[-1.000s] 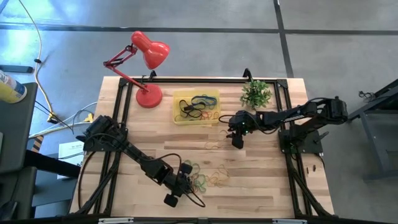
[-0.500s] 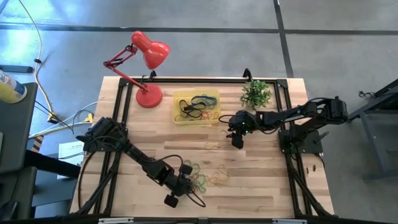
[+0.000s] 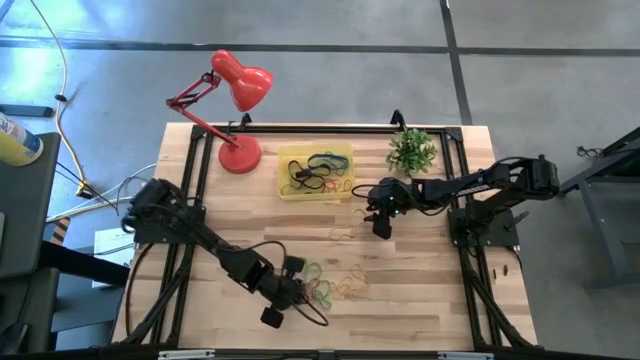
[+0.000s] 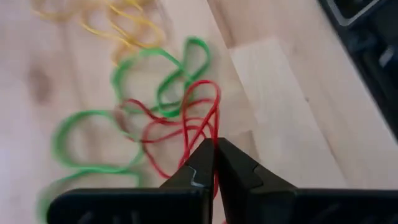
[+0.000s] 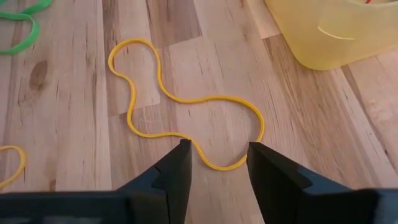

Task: Pick and place rubber bands into bin
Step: Put the red rubber band into the yellow container

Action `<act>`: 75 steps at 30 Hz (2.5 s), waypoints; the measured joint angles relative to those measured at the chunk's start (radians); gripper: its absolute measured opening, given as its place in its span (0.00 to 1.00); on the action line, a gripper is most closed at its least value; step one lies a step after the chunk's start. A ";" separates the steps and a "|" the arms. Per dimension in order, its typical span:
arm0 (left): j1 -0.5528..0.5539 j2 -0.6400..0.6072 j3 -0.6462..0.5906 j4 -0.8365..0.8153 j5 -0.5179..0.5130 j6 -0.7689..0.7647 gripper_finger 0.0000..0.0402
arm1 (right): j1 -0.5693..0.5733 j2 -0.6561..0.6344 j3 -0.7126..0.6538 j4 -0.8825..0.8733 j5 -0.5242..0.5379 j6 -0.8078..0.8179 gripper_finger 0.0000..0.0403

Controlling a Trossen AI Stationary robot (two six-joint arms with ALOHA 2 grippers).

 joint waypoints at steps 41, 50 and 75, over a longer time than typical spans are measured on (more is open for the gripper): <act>0.001 -0.517 0.000 -0.548 -0.333 -0.118 0.00 | 0.000 0.000 0.000 0.009 0.037 0.003 0.34; 0.001 -0.426 0.000 -0.511 -0.256 -0.130 0.10 | 0.000 0.000 0.000 0.039 0.037 0.023 0.34; 0.070 -0.219 -0.131 -0.329 -0.094 -0.099 0.27 | 0.000 0.000 0.000 0.056 0.063 0.039 0.34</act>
